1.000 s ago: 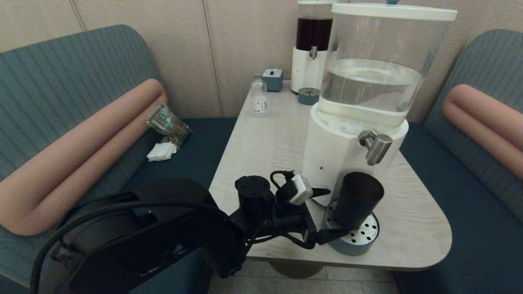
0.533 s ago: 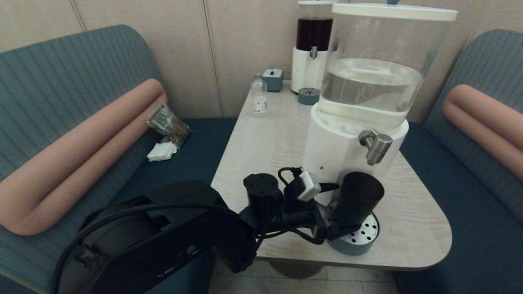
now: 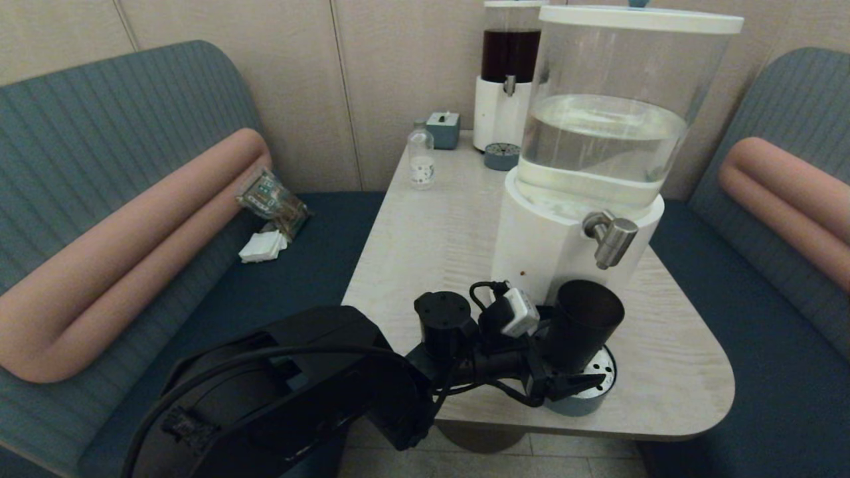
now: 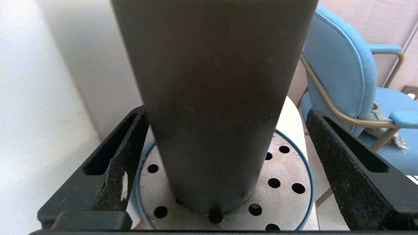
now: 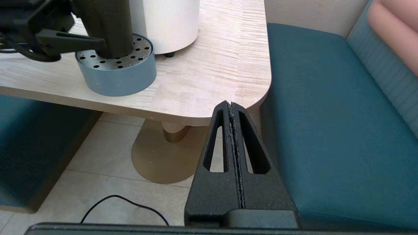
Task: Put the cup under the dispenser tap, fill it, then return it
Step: Place the cup next to the water dispenser
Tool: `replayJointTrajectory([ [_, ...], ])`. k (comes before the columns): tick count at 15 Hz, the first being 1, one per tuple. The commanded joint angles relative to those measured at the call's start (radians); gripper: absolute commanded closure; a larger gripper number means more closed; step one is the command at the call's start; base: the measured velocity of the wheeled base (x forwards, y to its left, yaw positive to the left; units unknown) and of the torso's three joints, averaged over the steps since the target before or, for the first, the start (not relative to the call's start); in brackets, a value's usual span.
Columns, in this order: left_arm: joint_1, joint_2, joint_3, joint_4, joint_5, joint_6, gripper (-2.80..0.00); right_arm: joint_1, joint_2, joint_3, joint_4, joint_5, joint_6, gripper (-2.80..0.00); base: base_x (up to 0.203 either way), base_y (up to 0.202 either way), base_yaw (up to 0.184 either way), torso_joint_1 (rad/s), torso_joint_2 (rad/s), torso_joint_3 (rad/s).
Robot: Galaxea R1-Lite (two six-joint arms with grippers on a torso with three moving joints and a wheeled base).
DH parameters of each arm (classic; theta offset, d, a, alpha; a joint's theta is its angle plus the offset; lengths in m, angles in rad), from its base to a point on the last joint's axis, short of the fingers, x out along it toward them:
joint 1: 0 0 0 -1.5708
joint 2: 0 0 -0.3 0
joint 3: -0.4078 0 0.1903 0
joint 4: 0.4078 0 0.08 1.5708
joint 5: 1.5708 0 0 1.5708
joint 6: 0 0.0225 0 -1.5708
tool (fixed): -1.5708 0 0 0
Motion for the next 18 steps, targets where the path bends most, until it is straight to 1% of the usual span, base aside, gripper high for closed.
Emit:
replayJointTrajectory([
  [1,-0.004,0.011,-0.006,-0.008,-0.004,0.001,-2.80,0.000,-0.001,0.015,-0.001,0.000,-0.001,0.00,0.000,0.000,0.000,0.000,0.00,0.000],
  [5,-0.008,0.027,-0.032,-0.008,-0.001,0.001,-2.80,0.000,-0.001,0.015,-0.001,0.000,-0.001,0.00,0.000,0.000,0.000,0.000,0.00,0.000],
  [6,-0.010,0.033,-0.037,-0.008,0.002,0.003,0.00,0.000,-0.001,0.015,-0.001,0.000,-0.001,0.00,0.000,0.000,0.000,0.000,0.00,0.000],
  [11,-0.010,0.027,-0.040,-0.023,0.006,0.000,0.00,0.000,-0.001,0.014,-0.001,0.000,-0.001,0.00,0.000,0.000,0.000,0.000,0.00,0.000],
  [15,-0.013,0.010,-0.021,-0.060,0.019,-0.030,0.00,0.000,-0.001,0.014,-0.001,0.000,-0.001,0.00,0.000,0.000,0.000,0.000,0.00,0.000],
  [18,-0.013,-0.024,0.051,-0.095,0.027,-0.053,0.00,0.000,-0.001,0.015,-0.001,0.000,-0.001,0.00,0.000,0.000,0.000,0.000,0.00,0.000],
])
